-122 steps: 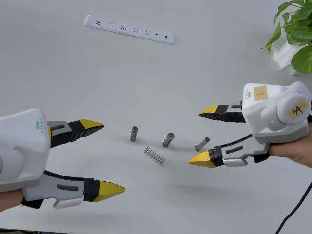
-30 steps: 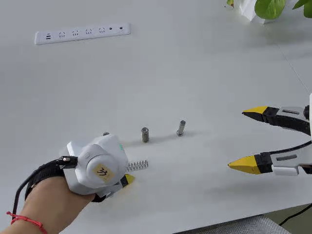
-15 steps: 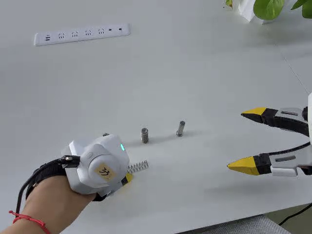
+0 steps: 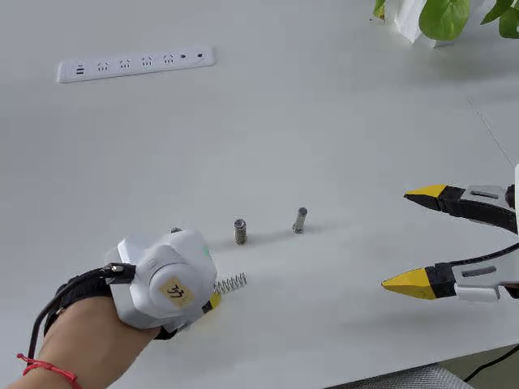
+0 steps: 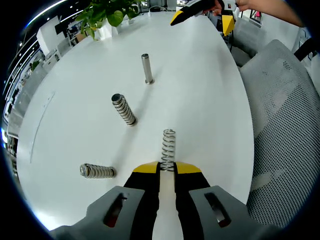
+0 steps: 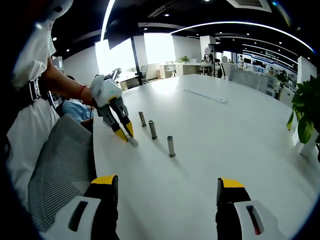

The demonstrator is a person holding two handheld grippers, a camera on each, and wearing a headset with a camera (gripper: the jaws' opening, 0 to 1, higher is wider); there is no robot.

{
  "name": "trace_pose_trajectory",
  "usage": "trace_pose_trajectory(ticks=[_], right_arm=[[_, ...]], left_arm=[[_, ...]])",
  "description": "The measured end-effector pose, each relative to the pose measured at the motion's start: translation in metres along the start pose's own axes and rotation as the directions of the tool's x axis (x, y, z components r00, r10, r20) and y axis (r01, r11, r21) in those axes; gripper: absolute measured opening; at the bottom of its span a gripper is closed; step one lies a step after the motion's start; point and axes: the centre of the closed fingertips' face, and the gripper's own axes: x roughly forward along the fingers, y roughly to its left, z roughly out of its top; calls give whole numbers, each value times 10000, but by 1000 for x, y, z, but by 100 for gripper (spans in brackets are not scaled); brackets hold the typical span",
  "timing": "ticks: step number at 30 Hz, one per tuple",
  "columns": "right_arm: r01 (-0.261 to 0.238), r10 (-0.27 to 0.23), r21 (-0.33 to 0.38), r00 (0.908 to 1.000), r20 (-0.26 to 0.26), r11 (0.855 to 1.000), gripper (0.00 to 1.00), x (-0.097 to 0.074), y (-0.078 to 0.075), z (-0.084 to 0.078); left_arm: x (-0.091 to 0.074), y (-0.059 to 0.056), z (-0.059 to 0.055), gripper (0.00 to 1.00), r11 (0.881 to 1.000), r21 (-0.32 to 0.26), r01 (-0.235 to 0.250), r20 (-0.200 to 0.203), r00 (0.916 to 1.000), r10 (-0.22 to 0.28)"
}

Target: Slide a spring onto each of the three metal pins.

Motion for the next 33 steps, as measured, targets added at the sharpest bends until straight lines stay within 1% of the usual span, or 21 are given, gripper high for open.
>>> trace_pose_trajectory(ticks=[6,13,28,33], right_arm=[[-31,31,-4,10000,14,10000,82,1,0,0],[-55,55,15,10000,-48,10000,81,2,1,-2],[-80,80,-118,10000,-45,9999,80,5,4,4],[-116,115,-142,9999,-48,9998,79,6,6,5]], left_arm=[[0,0,0,7,9999,101,-40,47,10000,39],[-1,-2,1,7,10000,-14,42,210,9998,-42],[-4,-4,3,7,9999,-131,80,494,9988,-73],[-6,-4,5,7,9998,-174,74,626,9980,-63]])
